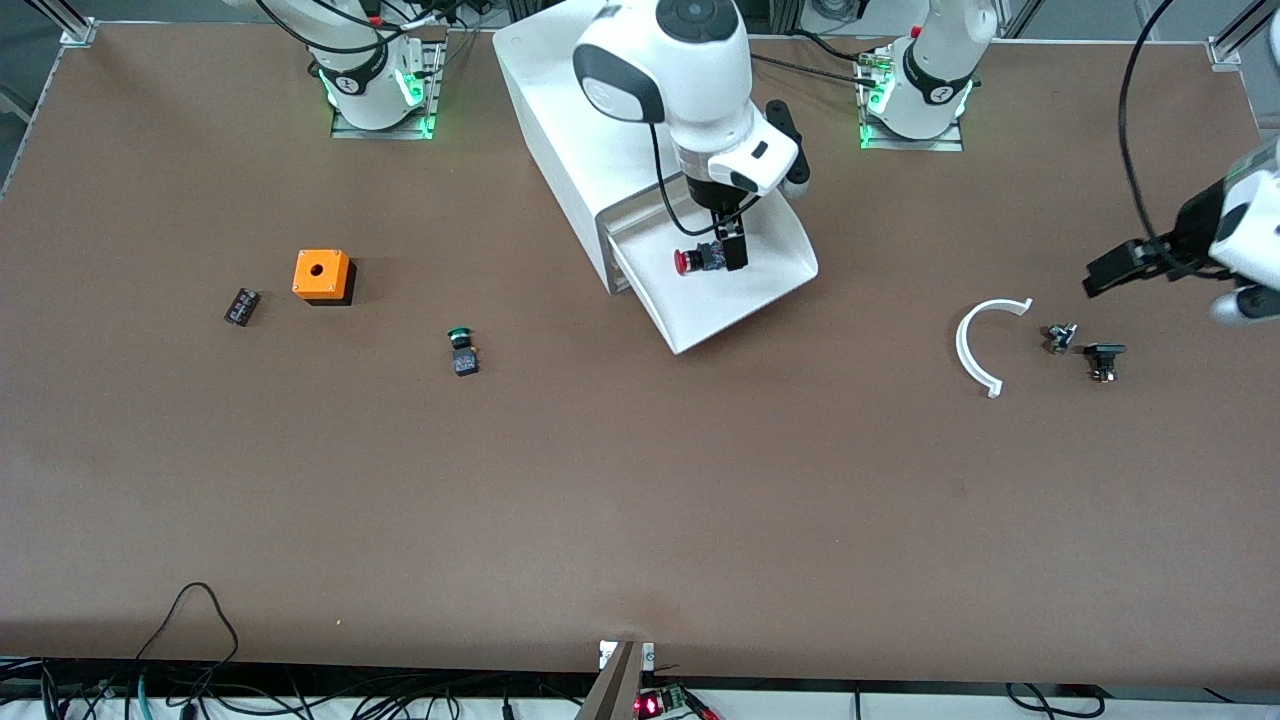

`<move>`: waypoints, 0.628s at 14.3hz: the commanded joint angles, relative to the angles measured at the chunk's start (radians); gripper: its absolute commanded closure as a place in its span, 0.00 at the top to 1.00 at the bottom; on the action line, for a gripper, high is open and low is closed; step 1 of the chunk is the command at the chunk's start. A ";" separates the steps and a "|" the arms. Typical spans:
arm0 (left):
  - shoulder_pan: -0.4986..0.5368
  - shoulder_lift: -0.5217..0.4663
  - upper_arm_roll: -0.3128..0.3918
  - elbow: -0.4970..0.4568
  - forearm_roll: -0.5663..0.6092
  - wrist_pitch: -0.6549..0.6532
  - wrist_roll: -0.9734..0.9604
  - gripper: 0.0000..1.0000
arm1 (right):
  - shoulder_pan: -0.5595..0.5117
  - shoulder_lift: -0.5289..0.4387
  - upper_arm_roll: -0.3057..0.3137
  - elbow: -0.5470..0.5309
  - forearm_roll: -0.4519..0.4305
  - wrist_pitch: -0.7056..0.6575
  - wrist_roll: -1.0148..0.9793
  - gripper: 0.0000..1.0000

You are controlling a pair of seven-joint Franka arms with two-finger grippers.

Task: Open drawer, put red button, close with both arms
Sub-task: 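Raise the right gripper from the drawer while the left gripper reaches the drawer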

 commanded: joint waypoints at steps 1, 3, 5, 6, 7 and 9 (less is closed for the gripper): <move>-0.055 0.092 -0.072 -0.012 -0.005 0.087 -0.188 1.00 | -0.060 -0.077 0.002 0.023 -0.006 -0.066 0.115 1.00; -0.122 0.178 -0.098 -0.016 -0.005 0.181 -0.356 1.00 | -0.128 -0.120 0.000 0.020 -0.005 -0.095 0.251 1.00; -0.196 0.239 -0.100 -0.068 -0.007 0.324 -0.466 1.00 | -0.203 -0.148 -0.033 -0.006 -0.003 -0.081 0.447 1.00; -0.233 0.265 -0.102 -0.113 -0.007 0.405 -0.529 1.00 | -0.256 -0.148 -0.046 -0.012 0.000 -0.078 0.544 1.00; -0.265 0.285 -0.100 -0.152 -0.007 0.488 -0.584 1.00 | -0.292 -0.150 -0.048 -0.029 -0.002 -0.076 0.607 1.00; -0.308 0.296 -0.102 -0.219 -0.007 0.602 -0.649 1.00 | -0.345 -0.177 -0.067 -0.096 -0.005 -0.078 0.756 1.00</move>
